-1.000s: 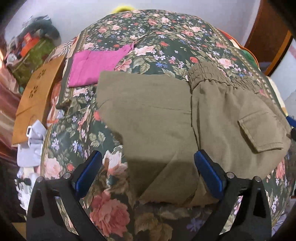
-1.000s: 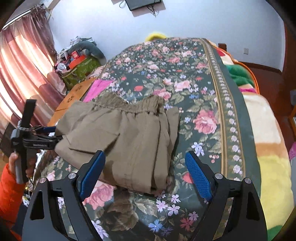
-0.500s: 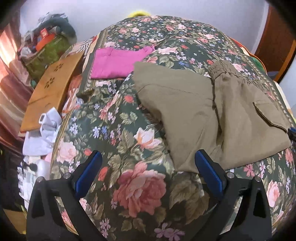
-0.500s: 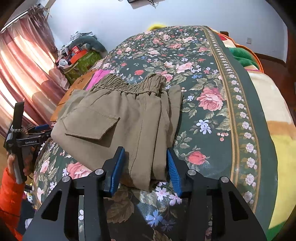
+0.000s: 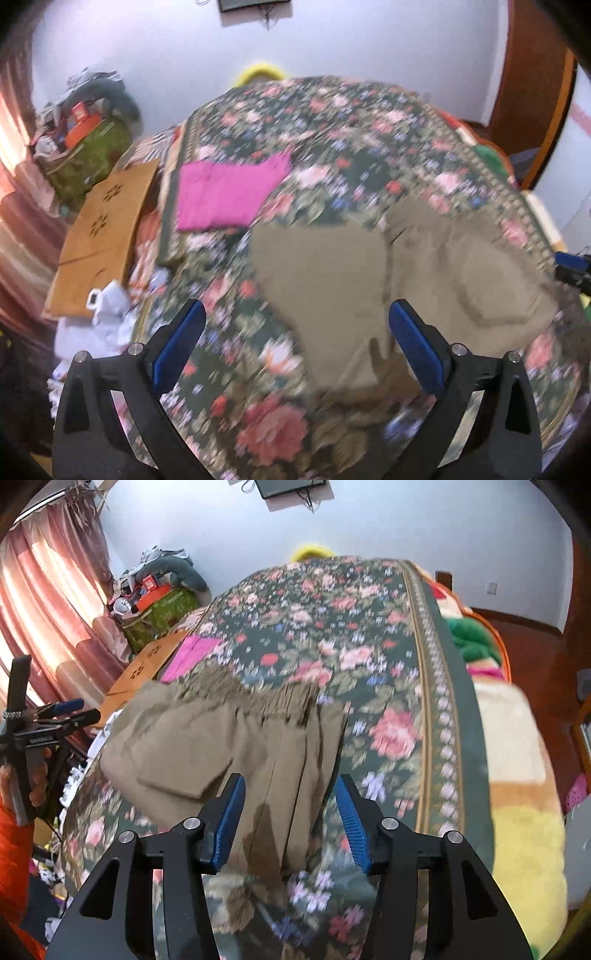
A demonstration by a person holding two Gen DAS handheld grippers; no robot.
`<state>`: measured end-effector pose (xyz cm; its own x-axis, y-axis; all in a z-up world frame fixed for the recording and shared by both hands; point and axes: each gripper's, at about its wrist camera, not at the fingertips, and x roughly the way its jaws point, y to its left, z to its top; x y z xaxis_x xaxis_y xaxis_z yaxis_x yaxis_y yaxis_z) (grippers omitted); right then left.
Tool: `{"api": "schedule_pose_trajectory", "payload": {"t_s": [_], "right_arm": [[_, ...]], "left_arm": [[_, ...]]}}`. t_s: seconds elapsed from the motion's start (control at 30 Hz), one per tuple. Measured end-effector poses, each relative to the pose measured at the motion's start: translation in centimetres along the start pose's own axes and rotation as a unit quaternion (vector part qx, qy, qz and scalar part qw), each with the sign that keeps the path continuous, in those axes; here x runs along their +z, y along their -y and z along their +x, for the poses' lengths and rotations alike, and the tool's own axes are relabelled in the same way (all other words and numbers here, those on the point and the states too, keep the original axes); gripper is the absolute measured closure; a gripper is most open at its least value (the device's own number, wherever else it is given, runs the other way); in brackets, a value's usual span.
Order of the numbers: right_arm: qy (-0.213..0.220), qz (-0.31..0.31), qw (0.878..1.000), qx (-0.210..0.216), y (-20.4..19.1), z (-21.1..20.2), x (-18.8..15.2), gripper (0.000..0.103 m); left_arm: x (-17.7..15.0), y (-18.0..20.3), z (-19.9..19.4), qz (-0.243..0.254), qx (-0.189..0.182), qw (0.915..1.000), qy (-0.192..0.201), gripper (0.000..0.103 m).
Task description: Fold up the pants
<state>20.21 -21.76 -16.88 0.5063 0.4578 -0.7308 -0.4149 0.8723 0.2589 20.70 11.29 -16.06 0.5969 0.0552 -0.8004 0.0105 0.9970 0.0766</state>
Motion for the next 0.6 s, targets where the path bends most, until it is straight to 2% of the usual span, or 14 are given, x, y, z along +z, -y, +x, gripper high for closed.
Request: {"api": "schedule_pose_trajectory", "payload": {"t_s": [0.13, 0.23, 0.33, 0.43, 0.5, 0.53, 0.57, 0.6], "right_arm": [[0.005, -0.011, 1.0, -0.002, 0.1, 1.2, 1.7, 0.055], [-0.008, -0.005, 1.0, 0.016, 0.4, 2.8, 2.6, 0.055], [-0.028, -0.001, 0.999, 0.029, 0.6, 4.9, 3.1, 0.055], [-0.044, -0.015, 0.998, 0.031, 0.4, 6.5, 3.5, 0.055], [-0.052, -0.032, 0.998, 0.027, 0.1, 7.6, 3.7, 0.056], [-0.063, -0.037, 0.997, 0.03, 0.0, 8.2, 3.8, 0.06], [-0.074, -0.045, 0.996, 0.03, 0.0, 8.6, 3.8, 0.071], [-0.079, -0.056, 0.995, 0.025, -0.1, 9.0, 3.7, 0.074]], "left_arm": [[2.5, 2.1, 1.1, 0.015, -0.024, 0.9996, 0.007, 0.002], [3.9, 3.7, 2.1, 0.025, -0.046, 0.9986, 0.008, 0.003], [4.7, 5.3, 3.6, 0.044, -0.059, 0.9973, 0.0, 0.015], [5.0, 6.4, 5.7, 0.053, -0.076, 0.9954, -0.024, 0.028], [4.9, 6.8, 7.1, 0.057, -0.082, 0.994, -0.044, 0.043], [4.7, 7.1, 7.7, 0.06, -0.081, 0.9936, -0.052, 0.048], [4.4, 7.2, 8.4, 0.062, -0.077, 0.9933, -0.06, 0.056], [4.0, 7.3, 9.0, 0.063, -0.077, 0.9926, -0.069, 0.058]]}}
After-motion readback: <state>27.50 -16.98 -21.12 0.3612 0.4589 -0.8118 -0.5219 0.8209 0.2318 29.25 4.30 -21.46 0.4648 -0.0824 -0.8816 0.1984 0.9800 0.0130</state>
